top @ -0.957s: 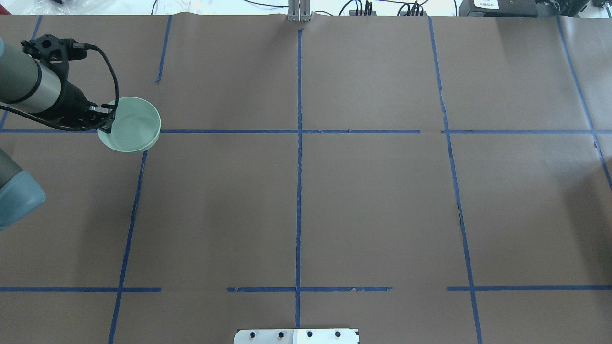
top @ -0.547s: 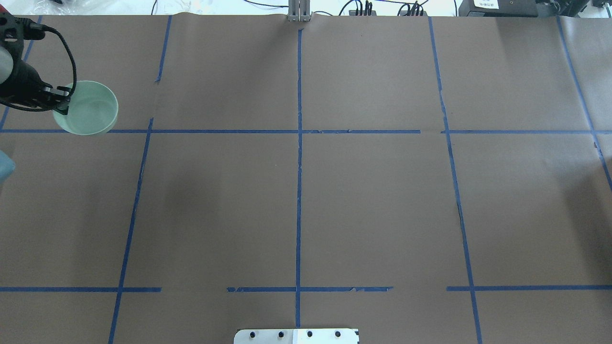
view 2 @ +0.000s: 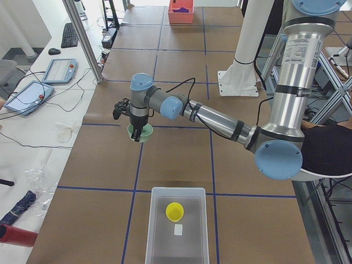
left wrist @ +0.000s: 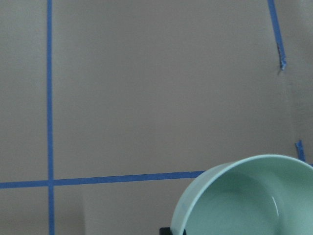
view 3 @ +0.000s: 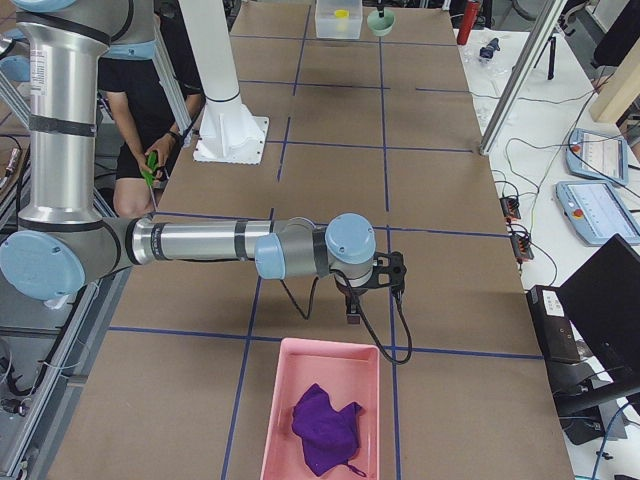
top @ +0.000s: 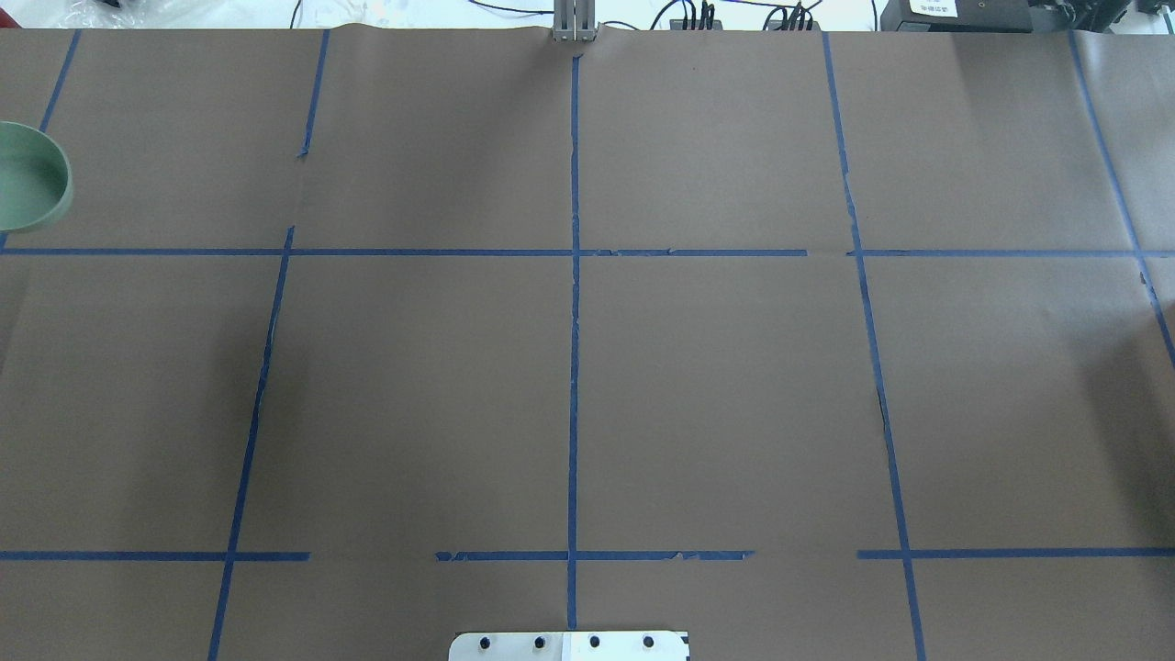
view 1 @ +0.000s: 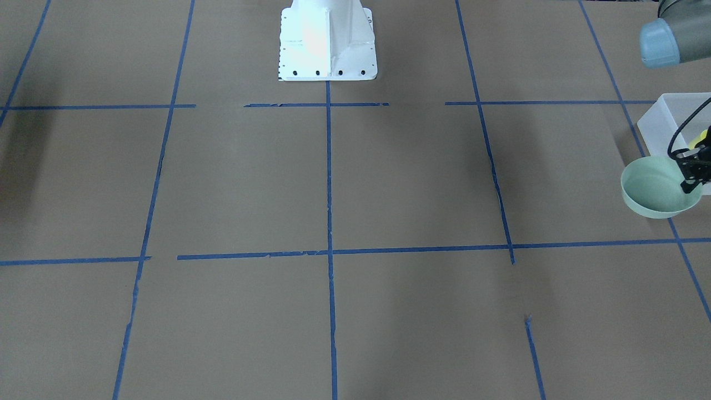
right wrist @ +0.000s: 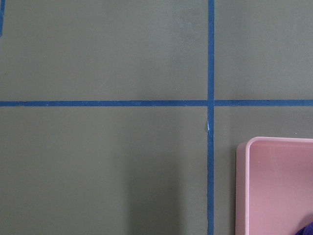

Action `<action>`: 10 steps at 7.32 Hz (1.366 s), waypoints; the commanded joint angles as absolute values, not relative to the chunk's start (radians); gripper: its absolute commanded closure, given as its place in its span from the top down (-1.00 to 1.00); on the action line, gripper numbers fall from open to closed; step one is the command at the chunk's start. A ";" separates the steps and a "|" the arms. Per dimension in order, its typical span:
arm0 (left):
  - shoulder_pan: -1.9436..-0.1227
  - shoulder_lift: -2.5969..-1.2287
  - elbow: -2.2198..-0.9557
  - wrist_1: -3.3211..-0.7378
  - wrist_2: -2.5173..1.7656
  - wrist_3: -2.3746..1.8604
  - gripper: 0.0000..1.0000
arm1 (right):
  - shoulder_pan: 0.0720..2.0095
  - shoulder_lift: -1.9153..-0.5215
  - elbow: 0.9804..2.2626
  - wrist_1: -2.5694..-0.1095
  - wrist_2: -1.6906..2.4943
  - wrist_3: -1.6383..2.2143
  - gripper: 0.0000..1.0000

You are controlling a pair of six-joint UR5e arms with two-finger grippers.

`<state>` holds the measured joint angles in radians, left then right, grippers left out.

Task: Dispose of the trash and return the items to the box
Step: 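Lift the pale green bowl with the left gripper and carry it off the table, then lower the pale green bowl into the clear bin and open the left gripper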

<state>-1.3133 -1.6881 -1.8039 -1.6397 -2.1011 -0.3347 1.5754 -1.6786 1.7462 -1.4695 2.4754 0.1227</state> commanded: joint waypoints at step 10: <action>-1.704 -1.388 -1.405 -1.962 -1.993 0.279 -1.00 | 1.575 -1.678 1.752 -1.463 2.467 0.121 1.00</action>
